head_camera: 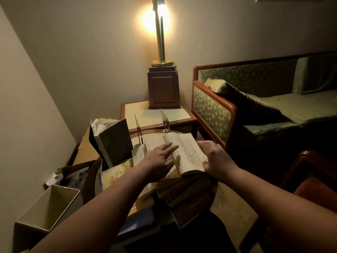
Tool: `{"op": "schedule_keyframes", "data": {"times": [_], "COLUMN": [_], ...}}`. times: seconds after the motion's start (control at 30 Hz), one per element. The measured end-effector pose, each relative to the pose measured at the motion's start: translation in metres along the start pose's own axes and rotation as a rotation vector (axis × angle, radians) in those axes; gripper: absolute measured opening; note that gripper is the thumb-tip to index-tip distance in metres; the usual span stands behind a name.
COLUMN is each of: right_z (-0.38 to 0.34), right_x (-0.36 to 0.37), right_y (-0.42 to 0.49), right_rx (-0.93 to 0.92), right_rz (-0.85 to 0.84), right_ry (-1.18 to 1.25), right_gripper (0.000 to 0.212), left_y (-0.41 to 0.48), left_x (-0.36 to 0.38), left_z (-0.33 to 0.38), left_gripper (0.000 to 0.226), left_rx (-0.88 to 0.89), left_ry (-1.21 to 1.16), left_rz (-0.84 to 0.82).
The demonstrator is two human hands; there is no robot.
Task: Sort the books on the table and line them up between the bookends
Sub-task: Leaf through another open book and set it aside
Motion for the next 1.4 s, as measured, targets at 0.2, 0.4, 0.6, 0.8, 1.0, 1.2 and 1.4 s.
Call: {"op": "schedule_keyframes", "data": {"times": [0.2,0.4,0.6,0.8,1.0,1.2,1.4], "right_z": [-0.021,-0.017,-0.029,-0.040,-0.046,-0.038,-0.029], "right_x": [0.007,0.021,0.037,0.051,0.052,0.061,0.058], "right_y": [-0.015,-0.004,0.028,0.079,0.094,0.069,0.016], "right_rx": [-0.306,-0.261,-0.224,-0.071,-0.011,-0.180,-0.256], "right_rz": [-0.203,-0.440,-0.559,-0.645,-0.639,-0.486,-0.469], "right_ry": [0.003,0.003,-0.067,0.107,0.165,0.205,0.175], "right_gripper": [0.068,0.071,0.087,0.080,0.078,0.078,0.074], "left_y": [0.014,0.016,0.015,0.016,0.014,0.014,0.013], "left_x": [0.022,0.027,0.036,0.039,0.038,0.042,0.043], "left_z": [-0.012,-0.013,-0.019,-0.022,-0.022,-0.022,-0.022], "left_gripper": [0.077,0.076,0.072,0.073,0.075,0.076,0.083], "left_rx": [-0.134,-0.147,-0.124,-0.108,-0.111,-0.111,-0.124], "left_ry": [0.128,0.095,0.074,0.056,0.046,0.069,0.088], "left_rz": [-0.085,-0.089,-0.053,-0.044,-0.044,-0.064,-0.093]}}
Point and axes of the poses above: each hand's wrist, its own y-axis towards the middle knuckle, its own x-axis out of the palm, z = x × y, the point moved 7 cm from there along y, towards the middle knuckle, and after that the axes turned 15 degrees about -y, right-handed, at the moved point
